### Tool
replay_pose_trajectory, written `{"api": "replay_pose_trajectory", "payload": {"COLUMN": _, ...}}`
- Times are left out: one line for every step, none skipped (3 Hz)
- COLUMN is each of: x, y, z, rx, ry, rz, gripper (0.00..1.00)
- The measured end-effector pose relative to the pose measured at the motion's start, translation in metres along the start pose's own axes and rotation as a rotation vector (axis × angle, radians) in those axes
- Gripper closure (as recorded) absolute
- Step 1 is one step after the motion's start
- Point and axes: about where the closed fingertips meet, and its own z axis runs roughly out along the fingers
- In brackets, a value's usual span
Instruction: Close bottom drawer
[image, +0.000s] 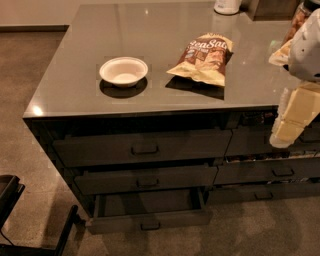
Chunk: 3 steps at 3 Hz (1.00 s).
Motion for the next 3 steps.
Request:
{"api": "replay_pose_trajectory", "payload": {"x": 0.000, "y": 0.000, "z": 0.000, "rx": 0.000, "ry": 0.000, "rz": 0.000, "gripper": 0.00}}
{"api": "replay_pose_trajectory", "payload": {"x": 0.000, "y": 0.000, "z": 0.000, "rx": 0.000, "ry": 0.000, "rz": 0.000, "gripper": 0.18}}
{"api": "replay_pose_trajectory", "payload": {"x": -0.001, "y": 0.015, "z": 0.028, "rx": -0.039, "ry": -0.048, "rz": 0.005, "gripper": 0.42}}
